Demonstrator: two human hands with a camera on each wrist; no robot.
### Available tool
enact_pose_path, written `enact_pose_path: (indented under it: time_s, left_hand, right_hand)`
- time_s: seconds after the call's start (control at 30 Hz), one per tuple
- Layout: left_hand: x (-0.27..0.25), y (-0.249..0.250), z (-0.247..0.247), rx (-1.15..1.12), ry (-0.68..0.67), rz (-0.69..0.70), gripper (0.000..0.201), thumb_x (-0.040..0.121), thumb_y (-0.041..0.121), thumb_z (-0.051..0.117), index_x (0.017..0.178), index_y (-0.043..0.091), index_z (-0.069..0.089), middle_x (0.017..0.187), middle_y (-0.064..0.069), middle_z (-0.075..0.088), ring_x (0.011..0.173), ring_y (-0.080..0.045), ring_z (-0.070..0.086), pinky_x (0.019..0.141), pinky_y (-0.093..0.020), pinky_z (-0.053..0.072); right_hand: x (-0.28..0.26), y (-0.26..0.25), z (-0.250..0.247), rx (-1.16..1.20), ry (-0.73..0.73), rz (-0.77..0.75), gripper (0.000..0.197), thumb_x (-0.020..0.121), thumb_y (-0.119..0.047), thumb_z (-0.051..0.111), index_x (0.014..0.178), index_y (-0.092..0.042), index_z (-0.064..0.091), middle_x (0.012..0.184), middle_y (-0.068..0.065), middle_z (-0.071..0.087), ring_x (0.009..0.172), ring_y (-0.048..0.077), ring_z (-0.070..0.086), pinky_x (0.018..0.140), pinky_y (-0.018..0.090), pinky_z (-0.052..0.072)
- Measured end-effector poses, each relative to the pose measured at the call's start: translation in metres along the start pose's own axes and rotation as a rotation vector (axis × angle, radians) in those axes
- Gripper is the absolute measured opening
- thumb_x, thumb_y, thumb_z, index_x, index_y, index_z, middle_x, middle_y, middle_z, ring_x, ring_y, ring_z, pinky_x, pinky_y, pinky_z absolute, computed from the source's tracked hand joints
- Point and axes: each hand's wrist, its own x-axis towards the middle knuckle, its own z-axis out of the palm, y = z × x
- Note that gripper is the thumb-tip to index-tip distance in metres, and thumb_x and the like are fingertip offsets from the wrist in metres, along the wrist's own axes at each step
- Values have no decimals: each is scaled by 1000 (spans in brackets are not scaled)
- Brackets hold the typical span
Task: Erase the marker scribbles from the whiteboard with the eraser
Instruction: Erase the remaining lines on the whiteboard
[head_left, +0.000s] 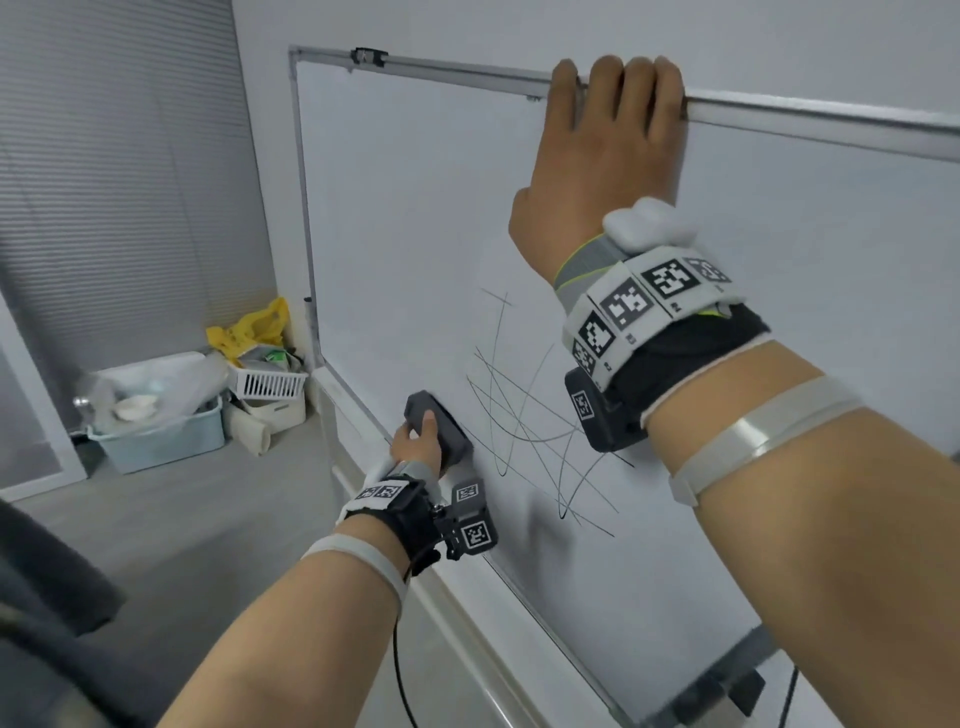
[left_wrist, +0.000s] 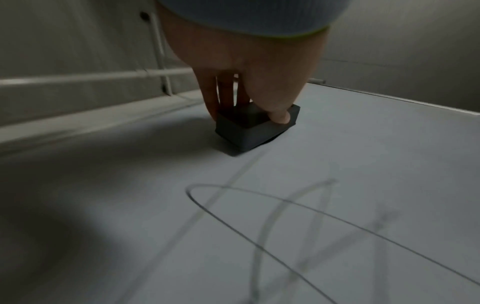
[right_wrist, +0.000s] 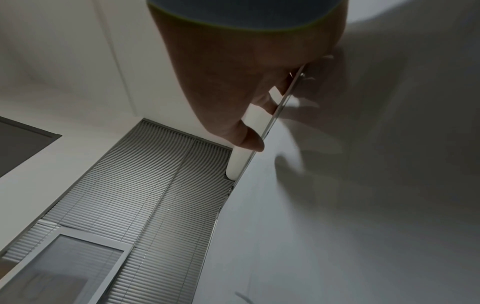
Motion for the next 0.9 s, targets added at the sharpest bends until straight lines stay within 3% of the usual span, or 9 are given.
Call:
enact_pose_path:
  time_s: [0.1, 0.2, 0.27, 0.37, 0.47, 0.57, 0.67, 0.77, 0.9]
  left_hand:
    - [-27, 53, 18, -77, 0, 217, 79, 60, 70, 64, 128, 32, 55, 110, -6, 67, 106, -30, 66, 93, -48, 57]
    - [-77, 108, 31, -58, -74, 499, 46, 81, 57, 69, 118, 36, 52, 94, -7, 61, 92, -24, 68, 84, -40, 59]
    - [-87, 123, 36, -71, -82, 578, 38, 88, 50, 67, 120, 36, 51, 93, -6, 59, 87, -19, 65, 80, -35, 58]
    - [-57, 99, 24, -65, -47, 422, 52, 87, 54, 65, 132, 33, 50, 102, -8, 65, 94, -22, 65, 89, -41, 57]
    - [-7, 41, 3, 55, -12, 111, 85, 67, 69, 62, 143, 32, 46, 134, -10, 63, 117, -34, 62, 102, -49, 50]
    - [22, -17, -18, 358, -6, -52, 69, 95, 59, 47, 153, 23, 37, 150, -10, 51, 135, -37, 49, 113, -44, 37]
    - [22, -34, -17, 308, 1, -96, 64, 99, 55, 43, 154, 22, 37, 151, -9, 50, 138, -36, 46, 114, -41, 36]
    - [11, -4, -6, 12, 12, -88, 58, 96, 47, 58, 147, 23, 48, 141, -9, 60, 124, -37, 59, 92, -36, 53]
    - [-17, 78, 12, -210, 7, 164, 49, 86, 44, 73, 127, 21, 60, 119, -14, 68, 107, -33, 68, 84, -48, 62]
  right_hand:
    - [0, 7, -1, 4, -32, -8, 75, 83, -37, 49, 149, -6, 36, 139, 22, 45, 131, 43, 38, 121, 50, 14]
    - [1, 11, -5, 26, -47, -29, 76, 83, -36, 49, 150, -5, 35, 139, 23, 45, 130, 42, 38, 120, 50, 14]
    - [1, 12, -6, 29, -63, -46, 76, 83, -36, 48, 151, -6, 34, 139, 22, 44, 129, 42, 38, 119, 49, 15]
    - [1, 13, -5, 27, -51, -63, 76, 84, -37, 48, 152, -7, 33, 137, 21, 45, 128, 40, 38, 118, 47, 14]
    - [-1, 13, -1, -1, -28, -47, 75, 84, -37, 49, 151, -8, 34, 135, 21, 45, 128, 40, 38, 118, 46, 14]
    - [-2, 10, 2, -1, 13, -30, 75, 83, -36, 51, 149, -7, 37, 135, 22, 46, 129, 41, 38, 119, 47, 14]
    - [1, 5, 8, 4, 50, -13, 74, 81, -35, 52, 147, -5, 39, 134, 25, 47, 129, 42, 40, 120, 48, 17]
    - [0, 6, 9, -1, 46, -8, 73, 81, -34, 53, 146, -4, 40, 131, 25, 48, 127, 42, 41, 120, 48, 18]
    - [1, 11, 3, -1, 0, -8, 70, 82, -33, 49, 146, -6, 39, 131, 23, 48, 125, 41, 40, 119, 46, 17]
